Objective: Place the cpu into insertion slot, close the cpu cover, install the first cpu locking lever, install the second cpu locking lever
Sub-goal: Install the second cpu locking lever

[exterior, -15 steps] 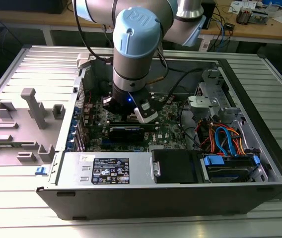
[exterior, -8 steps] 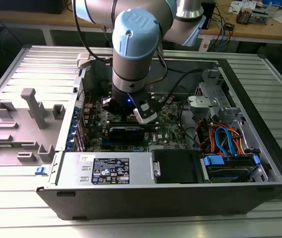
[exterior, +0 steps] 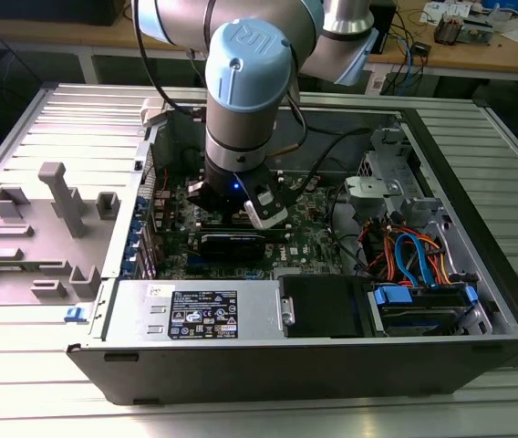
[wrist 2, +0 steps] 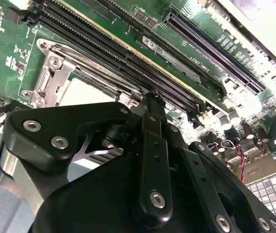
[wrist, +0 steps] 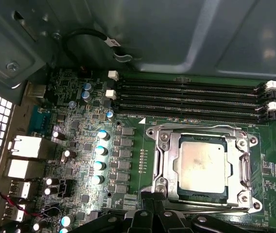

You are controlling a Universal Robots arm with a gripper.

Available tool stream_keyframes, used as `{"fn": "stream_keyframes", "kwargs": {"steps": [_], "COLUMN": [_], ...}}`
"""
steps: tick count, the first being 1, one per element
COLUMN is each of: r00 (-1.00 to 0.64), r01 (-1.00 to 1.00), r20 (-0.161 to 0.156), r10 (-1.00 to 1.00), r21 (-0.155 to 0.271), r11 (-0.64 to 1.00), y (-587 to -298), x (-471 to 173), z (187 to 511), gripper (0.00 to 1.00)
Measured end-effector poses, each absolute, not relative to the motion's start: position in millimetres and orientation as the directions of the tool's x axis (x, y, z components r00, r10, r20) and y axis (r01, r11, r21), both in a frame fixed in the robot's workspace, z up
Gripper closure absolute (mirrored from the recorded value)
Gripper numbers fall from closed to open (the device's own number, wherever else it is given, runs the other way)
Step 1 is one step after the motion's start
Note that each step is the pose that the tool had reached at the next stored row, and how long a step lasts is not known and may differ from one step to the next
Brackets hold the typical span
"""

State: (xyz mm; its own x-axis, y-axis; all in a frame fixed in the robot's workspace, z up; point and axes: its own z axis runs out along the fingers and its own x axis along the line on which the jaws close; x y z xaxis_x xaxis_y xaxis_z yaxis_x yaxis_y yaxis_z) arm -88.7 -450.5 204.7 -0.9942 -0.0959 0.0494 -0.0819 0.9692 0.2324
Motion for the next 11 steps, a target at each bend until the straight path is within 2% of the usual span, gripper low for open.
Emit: {"fn": "stream_keyframes", "kwargs": {"steps": [11], "r00": [-0.994], "r01": [-0.083], "r20": [0.049], "r10": [-0.097], "r21": [0.234], "r11": [0.969], "y": [-450.4], "x": [-89.8], "z": [204.6], "gripper": [0.89]}}
